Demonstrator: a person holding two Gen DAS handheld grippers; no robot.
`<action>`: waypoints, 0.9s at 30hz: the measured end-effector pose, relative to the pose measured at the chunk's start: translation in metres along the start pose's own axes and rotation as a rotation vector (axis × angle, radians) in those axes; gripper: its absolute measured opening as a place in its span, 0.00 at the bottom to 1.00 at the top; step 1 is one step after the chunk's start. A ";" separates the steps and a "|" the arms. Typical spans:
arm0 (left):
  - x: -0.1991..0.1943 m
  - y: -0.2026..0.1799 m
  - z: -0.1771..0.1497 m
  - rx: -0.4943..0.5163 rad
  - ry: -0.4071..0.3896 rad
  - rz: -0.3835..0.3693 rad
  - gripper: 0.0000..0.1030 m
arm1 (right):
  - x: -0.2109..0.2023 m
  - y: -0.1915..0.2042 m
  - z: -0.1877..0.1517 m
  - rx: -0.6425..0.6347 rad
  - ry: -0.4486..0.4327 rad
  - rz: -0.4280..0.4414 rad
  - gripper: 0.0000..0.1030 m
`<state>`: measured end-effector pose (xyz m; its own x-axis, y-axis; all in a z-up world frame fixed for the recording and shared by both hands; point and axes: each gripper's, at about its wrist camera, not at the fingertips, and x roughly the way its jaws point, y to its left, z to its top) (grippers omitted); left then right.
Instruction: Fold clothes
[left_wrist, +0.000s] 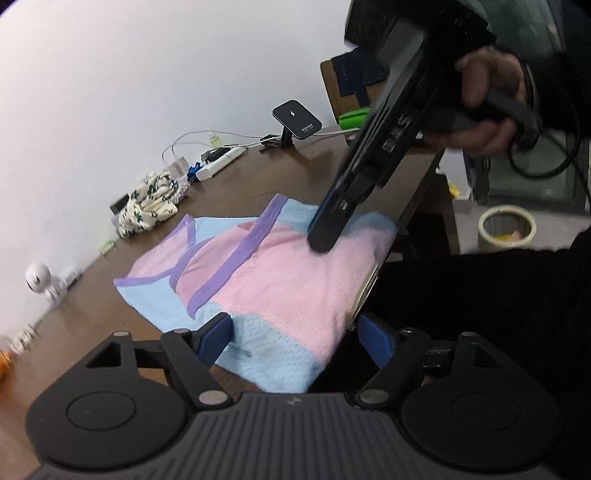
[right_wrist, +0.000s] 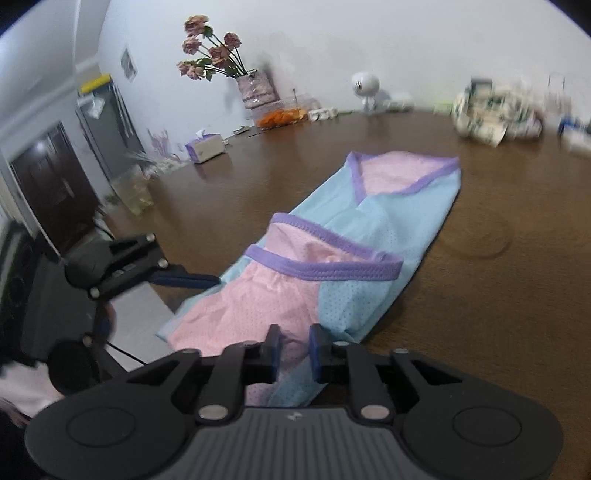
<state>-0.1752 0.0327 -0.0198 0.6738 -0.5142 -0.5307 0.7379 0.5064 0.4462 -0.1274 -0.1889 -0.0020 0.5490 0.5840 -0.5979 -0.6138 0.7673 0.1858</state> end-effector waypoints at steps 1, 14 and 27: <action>0.001 0.000 -0.001 0.014 0.003 -0.001 0.72 | -0.007 0.010 -0.004 -0.096 -0.036 -0.002 0.46; 0.003 0.008 -0.005 0.017 0.028 -0.046 0.60 | 0.014 0.051 -0.040 -0.597 0.003 -0.058 0.47; -0.017 0.020 0.005 -0.050 0.037 -0.139 0.18 | -0.008 0.059 -0.032 -0.600 0.033 -0.020 0.08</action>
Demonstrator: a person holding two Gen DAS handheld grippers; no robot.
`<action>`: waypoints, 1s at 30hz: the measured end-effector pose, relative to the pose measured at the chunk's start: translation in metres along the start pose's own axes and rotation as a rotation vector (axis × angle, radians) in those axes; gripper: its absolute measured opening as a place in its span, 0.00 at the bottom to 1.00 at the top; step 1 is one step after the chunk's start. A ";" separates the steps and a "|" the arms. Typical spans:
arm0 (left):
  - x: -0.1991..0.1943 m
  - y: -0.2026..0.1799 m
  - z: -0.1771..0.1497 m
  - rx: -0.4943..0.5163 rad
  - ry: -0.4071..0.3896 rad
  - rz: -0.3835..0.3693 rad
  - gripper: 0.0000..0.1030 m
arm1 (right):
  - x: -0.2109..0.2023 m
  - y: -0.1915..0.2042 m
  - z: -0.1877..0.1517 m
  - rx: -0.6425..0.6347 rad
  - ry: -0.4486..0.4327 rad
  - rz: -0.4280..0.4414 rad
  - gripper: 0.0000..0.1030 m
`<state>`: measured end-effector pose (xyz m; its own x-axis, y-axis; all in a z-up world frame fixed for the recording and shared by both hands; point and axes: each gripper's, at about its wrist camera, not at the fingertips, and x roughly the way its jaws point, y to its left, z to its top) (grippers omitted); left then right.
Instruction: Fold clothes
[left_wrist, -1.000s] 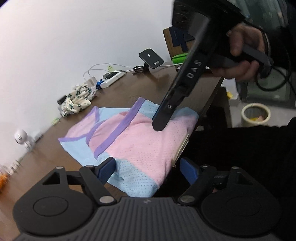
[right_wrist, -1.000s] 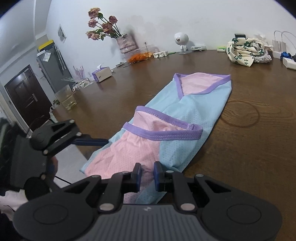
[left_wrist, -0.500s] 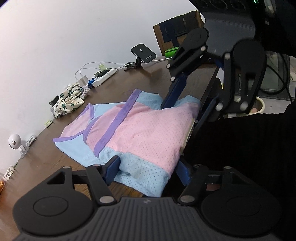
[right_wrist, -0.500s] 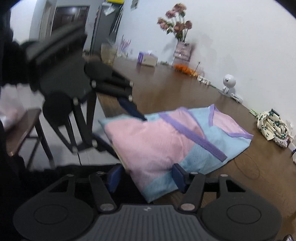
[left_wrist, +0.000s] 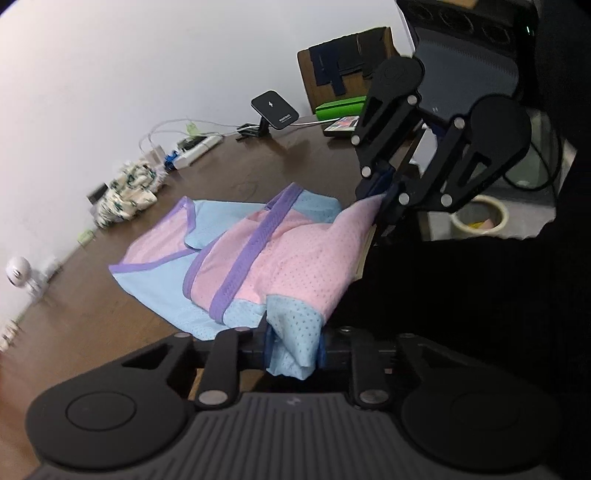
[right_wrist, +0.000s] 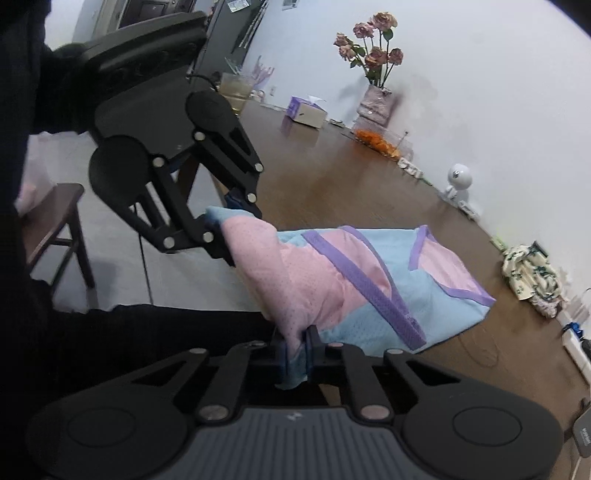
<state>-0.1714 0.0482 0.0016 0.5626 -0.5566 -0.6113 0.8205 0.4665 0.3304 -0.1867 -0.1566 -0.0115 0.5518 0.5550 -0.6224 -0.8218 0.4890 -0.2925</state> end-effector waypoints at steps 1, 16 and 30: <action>-0.003 0.005 0.002 -0.024 -0.005 -0.021 0.17 | -0.002 -0.005 0.001 0.025 -0.008 0.021 0.08; -0.019 0.085 0.019 -0.307 -0.129 -0.186 0.12 | -0.017 -0.076 -0.005 0.406 -0.149 0.211 0.07; -0.020 -0.001 0.011 0.177 -0.100 0.175 0.78 | -0.010 -0.057 -0.023 0.421 -0.162 0.228 0.07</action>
<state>-0.1822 0.0512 0.0212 0.6976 -0.5469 -0.4628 0.7097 0.4390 0.5510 -0.1484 -0.2060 -0.0051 0.4078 0.7601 -0.5059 -0.8138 0.5538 0.1762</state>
